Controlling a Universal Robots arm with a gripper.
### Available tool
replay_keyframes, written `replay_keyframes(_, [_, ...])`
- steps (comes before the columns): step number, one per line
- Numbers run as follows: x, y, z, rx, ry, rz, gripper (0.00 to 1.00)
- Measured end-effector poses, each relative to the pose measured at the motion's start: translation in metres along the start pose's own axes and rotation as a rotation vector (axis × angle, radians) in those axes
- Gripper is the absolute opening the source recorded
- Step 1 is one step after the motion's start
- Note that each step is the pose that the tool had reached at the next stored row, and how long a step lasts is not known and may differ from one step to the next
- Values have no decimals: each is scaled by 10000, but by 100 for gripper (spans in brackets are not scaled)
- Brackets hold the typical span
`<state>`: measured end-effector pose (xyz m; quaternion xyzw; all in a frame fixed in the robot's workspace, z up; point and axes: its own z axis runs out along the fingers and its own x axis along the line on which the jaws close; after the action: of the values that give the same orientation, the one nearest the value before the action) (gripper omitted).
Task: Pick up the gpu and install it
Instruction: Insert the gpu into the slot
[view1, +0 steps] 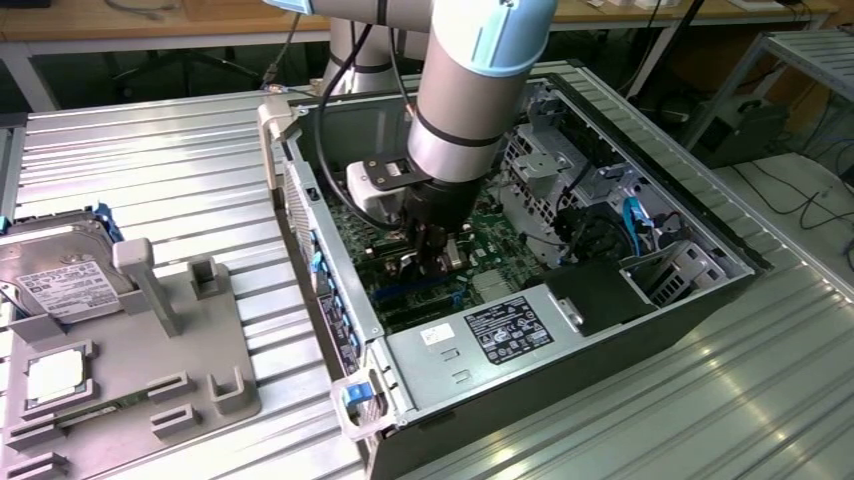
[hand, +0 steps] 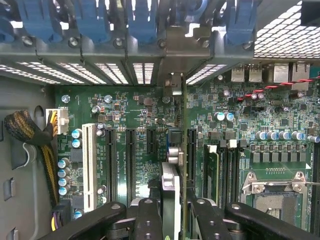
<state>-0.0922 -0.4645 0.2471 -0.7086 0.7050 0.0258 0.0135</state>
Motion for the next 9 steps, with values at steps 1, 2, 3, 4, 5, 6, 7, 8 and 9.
replay_keyframes(1, [0,-2,1,-2,1,-24,28])
replay_keyframes(2, [0,-2,1,-4,2,-48,28])
replay_keyframes(3, [0,-3,1,-5,2,-57,28])
replay_keyframes(4, [0,-3,2,-5,2,-62,28])
replay_keyframes(5, [0,-3,3,-5,1,-66,28])
replay_keyframes(6, [0,-3,4,-5,1,-68,28])
replay_keyframes(7, [0,-3,5,-6,1,-69,28])
replay_keyframes(8, [0,-3,7,-6,2,-70,28])
replay_keyframes(9, [0,-4,10,-5,0,-70,28])
